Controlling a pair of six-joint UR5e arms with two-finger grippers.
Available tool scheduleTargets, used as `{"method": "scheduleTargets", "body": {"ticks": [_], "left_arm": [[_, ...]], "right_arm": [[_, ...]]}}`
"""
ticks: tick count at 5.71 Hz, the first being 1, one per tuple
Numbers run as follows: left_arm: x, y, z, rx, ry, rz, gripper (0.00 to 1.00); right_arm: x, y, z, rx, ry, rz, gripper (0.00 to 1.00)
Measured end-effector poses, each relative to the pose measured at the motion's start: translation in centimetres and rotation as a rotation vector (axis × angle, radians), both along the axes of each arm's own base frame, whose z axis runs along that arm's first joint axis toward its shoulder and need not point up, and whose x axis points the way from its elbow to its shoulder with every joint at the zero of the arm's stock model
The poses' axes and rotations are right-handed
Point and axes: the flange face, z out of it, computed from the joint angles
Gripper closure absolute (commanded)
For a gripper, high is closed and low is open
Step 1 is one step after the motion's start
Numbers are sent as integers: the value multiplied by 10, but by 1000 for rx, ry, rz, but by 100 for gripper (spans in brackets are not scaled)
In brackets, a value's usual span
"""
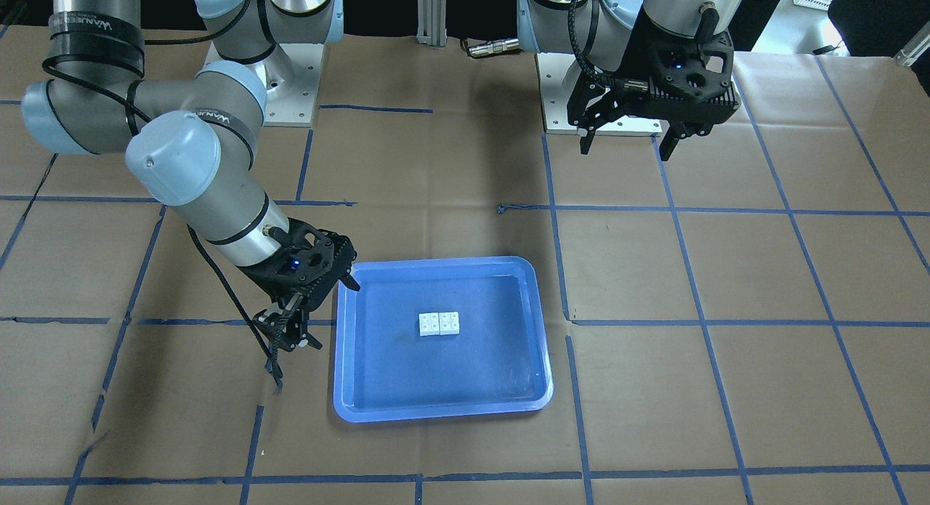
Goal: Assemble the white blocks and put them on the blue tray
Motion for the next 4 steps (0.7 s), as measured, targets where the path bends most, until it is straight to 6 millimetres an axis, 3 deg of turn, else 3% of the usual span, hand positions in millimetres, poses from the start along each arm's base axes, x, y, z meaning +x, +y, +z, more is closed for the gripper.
{"method": "scheduleTargets", "body": {"ticks": [4], "left_arm": [[0,1,0,0,0,0,1]], "right_arm": [[-27,34,97,227,178,-560,0]]}}
